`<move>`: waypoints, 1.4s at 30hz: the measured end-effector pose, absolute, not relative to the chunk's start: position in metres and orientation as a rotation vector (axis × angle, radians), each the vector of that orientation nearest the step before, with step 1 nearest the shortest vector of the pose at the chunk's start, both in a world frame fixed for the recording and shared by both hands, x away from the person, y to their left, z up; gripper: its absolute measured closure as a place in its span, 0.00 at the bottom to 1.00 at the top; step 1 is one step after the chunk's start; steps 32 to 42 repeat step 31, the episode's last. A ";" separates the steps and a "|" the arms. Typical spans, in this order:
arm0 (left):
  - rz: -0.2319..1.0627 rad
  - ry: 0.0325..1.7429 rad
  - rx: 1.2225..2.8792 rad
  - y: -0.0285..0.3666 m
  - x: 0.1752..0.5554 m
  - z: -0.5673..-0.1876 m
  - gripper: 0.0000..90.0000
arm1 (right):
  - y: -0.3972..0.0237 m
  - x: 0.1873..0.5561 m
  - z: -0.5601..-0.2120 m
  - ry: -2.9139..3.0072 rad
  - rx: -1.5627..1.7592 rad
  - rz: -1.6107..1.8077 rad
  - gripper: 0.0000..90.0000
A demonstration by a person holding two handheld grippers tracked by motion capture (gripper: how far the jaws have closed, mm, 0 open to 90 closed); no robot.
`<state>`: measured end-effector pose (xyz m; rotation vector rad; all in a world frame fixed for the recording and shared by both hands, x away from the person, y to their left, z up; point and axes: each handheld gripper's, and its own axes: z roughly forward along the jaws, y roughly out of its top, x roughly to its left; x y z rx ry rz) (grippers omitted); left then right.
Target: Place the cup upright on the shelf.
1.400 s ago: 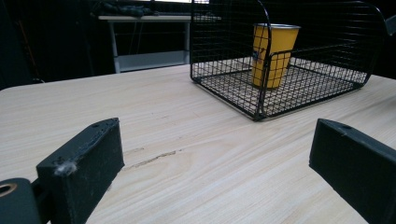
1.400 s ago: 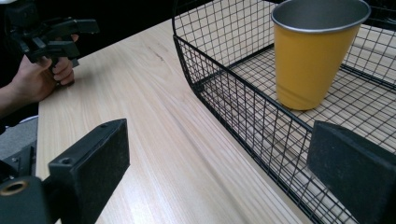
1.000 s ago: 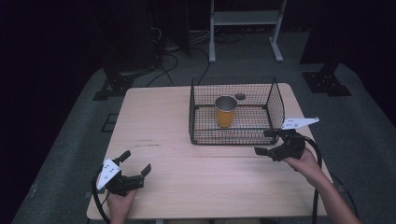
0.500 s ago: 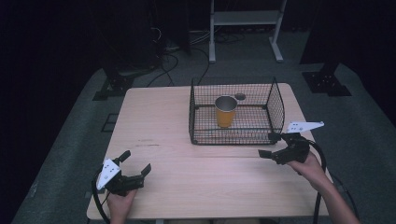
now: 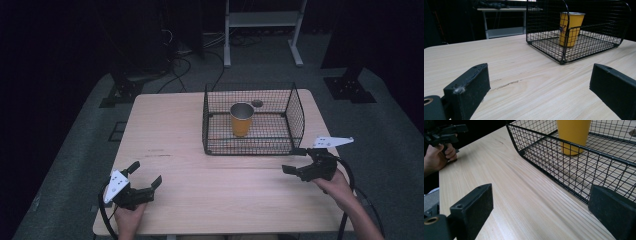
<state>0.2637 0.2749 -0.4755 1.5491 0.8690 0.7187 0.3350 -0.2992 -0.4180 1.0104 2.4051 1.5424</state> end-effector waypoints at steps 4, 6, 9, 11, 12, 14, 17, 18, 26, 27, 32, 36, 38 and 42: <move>0.719 0.869 1.549 0.275 0.264 -0.476 0.03 | -0.301 0.332 -0.421 2.408 1.018 1.529 0.06; 0.719 0.869 1.549 0.275 0.264 -0.476 0.03 | -0.303 0.330 -0.423 2.405 1.021 1.527 0.06; 0.718 0.869 1.548 0.275 0.264 -0.476 0.03 | -0.305 0.327 -0.425 2.399 1.028 1.529 0.06; 0.719 0.870 1.548 0.275 0.264 -0.476 0.03 | -0.307 0.325 -0.426 2.392 1.036 1.545 0.06; 0.719 0.870 1.548 0.275 0.264 -0.476 0.03 | -0.309 0.324 -0.427 2.384 1.041 1.547 0.06; 0.720 0.870 1.548 0.275 0.264 -0.476 0.03 | -0.311 0.322 -0.428 2.380 1.053 1.556 0.06; 0.720 0.871 1.546 0.275 0.264 -0.475 0.03 | -0.315 0.318 -0.430 2.368 1.060 1.555 0.06; 0.721 0.871 1.546 0.275 0.264 -0.475 0.03 | -0.316 0.317 -0.431 2.363 1.066 1.561 0.06; 0.728 0.876 1.553 0.274 0.264 -0.476 0.03 | -0.326 0.296 -0.445 2.323 1.106 1.588 0.06; 0.730 0.875 1.555 0.274 0.264 -0.476 0.03 | -0.327 0.293 -0.448 2.326 1.109 1.584 0.06; 0.732 0.875 1.556 0.274 0.264 -0.475 0.03 | -0.330 0.280 -0.457 2.318 1.128 1.593 0.06; 0.732 0.875 1.556 0.274 0.264 -0.475 0.03 | -0.330 0.280 -0.457 2.318 1.128 1.593 0.06; 0.732 0.875 1.556 0.274 0.264 -0.475 0.03 | -0.330 0.280 -0.457 2.318 1.128 1.593 0.06; 0.732 0.875 1.556 0.274 0.264 -0.475 0.03 | -0.330 0.280 -0.457 2.318 1.128 1.593 0.06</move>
